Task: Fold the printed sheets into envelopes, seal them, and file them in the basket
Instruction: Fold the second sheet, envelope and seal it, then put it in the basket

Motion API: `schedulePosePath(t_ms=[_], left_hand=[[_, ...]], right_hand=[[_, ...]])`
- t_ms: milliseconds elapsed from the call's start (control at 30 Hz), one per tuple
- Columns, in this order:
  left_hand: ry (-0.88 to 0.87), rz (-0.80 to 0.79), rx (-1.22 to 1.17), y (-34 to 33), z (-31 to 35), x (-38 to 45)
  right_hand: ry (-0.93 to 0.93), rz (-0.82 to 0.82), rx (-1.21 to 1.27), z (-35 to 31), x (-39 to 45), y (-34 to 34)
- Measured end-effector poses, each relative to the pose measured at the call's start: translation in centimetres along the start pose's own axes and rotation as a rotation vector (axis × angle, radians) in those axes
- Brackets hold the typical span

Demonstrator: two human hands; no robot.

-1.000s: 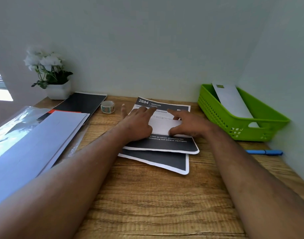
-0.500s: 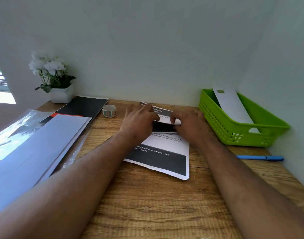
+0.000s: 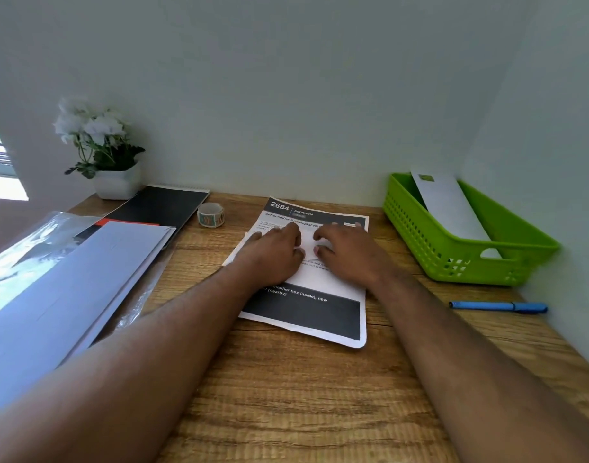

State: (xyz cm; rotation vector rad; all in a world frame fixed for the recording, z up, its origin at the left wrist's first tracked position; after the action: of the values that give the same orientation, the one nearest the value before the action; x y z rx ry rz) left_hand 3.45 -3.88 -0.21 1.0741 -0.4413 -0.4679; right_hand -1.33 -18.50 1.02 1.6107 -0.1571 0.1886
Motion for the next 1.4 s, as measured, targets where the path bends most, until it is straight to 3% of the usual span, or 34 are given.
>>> schedulePosePath(t_ms=[100, 267, 500, 667, 900, 1000, 1067, 1167, 1333, 1400], left_hand=[[-0.006, -0.029, 0.055, -0.9, -0.3, 0.6], [0.026, -0.141, 0.137, -1.2, -0.6, 1.2], [0.186, -0.217, 0.197, 0.0, -1.1, 0.3], [0.26, -0.238, 0.253, 1.1, -2.3, -0.6], [0.314, -0.189, 0.264, 1.7, -4.0, -1.9], [0.311, -0.2, 0.234, 1.8, -3.8, -1.8], [0.309, -0.207, 0.233, 1.8, -3.7, -1.7], [0.289, -0.206, 0.204, 1.9, -3.9, -1.7], [0.295, -0.218, 0.166, 2.7, -4.1, -2.3], [0.308, -0.142, 0.153, 3.7, -4.1, -2.8]], right_hand=[[0.054, -0.036, 0.08, -1.6, 0.4, -0.9], [-0.016, -0.172, 0.143, -1.5, 0.9, -1.8], [-0.102, -0.242, 0.114, -1.0, 0.8, -1.4], [-0.27, -0.233, -0.014, 2.5, -0.2, -0.9], [-0.25, -0.239, -0.159, 2.5, -0.1, -1.2], [-0.15, -0.14, -0.267, 1.6, 0.3, -1.0], [-0.003, -0.107, -0.114, -0.9, 0.3, -1.1], [0.16, -0.265, 0.08, -4.5, 0.2, -1.8], [0.158, -0.334, 0.111, -3.7, 0.3, -2.1], [0.164, -0.331, 0.105, -3.6, 0.4, -2.3]])
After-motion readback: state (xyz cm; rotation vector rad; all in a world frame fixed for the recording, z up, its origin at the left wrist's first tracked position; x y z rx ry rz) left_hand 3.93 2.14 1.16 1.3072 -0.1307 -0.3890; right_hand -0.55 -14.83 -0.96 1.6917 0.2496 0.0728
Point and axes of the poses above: each hand's wrist, its own x-axis towards the middle knuckle, its own y-axis out of the back of the hand, z = x × y, the point moved 2 cm from there along x, towards the middle knuckle, and after that the axes turned 5 degrees about -x, right-handed, at the moved point
